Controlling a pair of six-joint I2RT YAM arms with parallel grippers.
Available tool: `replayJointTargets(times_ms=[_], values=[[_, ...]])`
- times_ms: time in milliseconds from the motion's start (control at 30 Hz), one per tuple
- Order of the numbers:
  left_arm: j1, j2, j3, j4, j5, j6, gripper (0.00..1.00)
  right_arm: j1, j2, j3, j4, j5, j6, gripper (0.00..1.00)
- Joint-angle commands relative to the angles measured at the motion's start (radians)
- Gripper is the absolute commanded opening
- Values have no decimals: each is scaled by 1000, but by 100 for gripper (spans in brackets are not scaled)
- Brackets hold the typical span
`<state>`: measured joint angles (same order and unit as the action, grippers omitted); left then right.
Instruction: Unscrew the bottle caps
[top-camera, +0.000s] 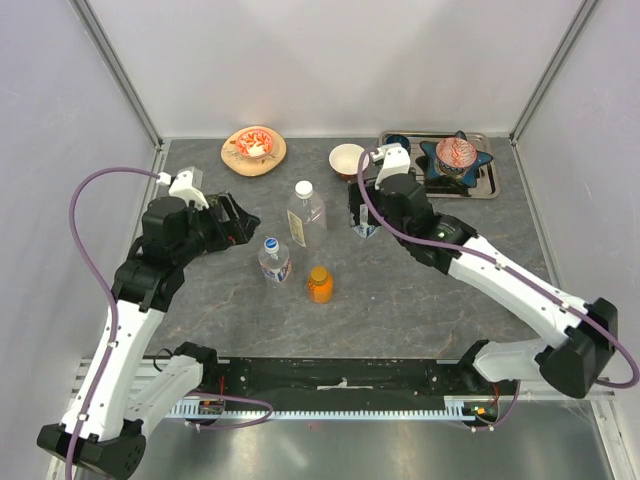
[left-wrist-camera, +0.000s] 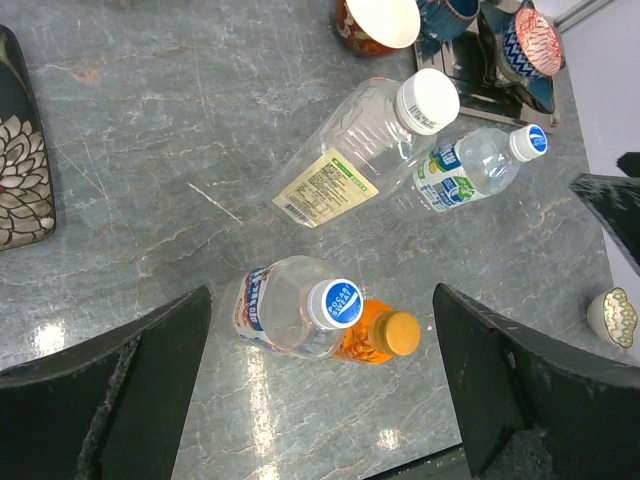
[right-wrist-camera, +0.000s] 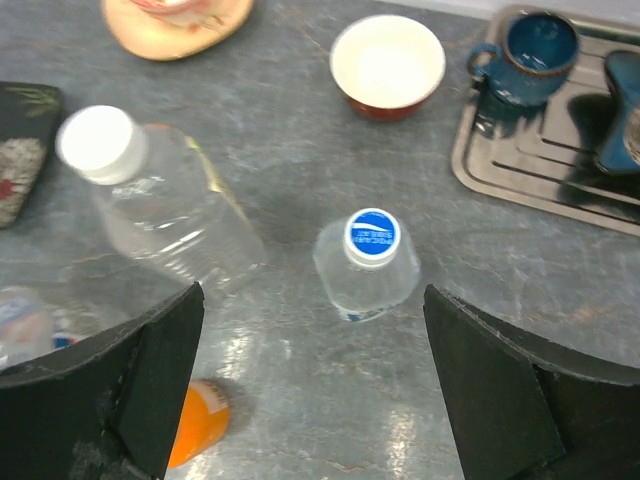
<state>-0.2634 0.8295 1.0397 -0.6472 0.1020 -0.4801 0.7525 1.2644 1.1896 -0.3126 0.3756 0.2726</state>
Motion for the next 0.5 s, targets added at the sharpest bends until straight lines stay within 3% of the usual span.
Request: replayJointTargets(times_ms=[0,333,467], values=[[1,-33,-23,37,-21,46,98,-2,62,24,23,183,10,96],[0,-44,-50,50,-12,40,98,-8,182,48,89,235,36,87],[0,-47,-56,49,-13,38,97,-38,216,54,93,198,57,72]])
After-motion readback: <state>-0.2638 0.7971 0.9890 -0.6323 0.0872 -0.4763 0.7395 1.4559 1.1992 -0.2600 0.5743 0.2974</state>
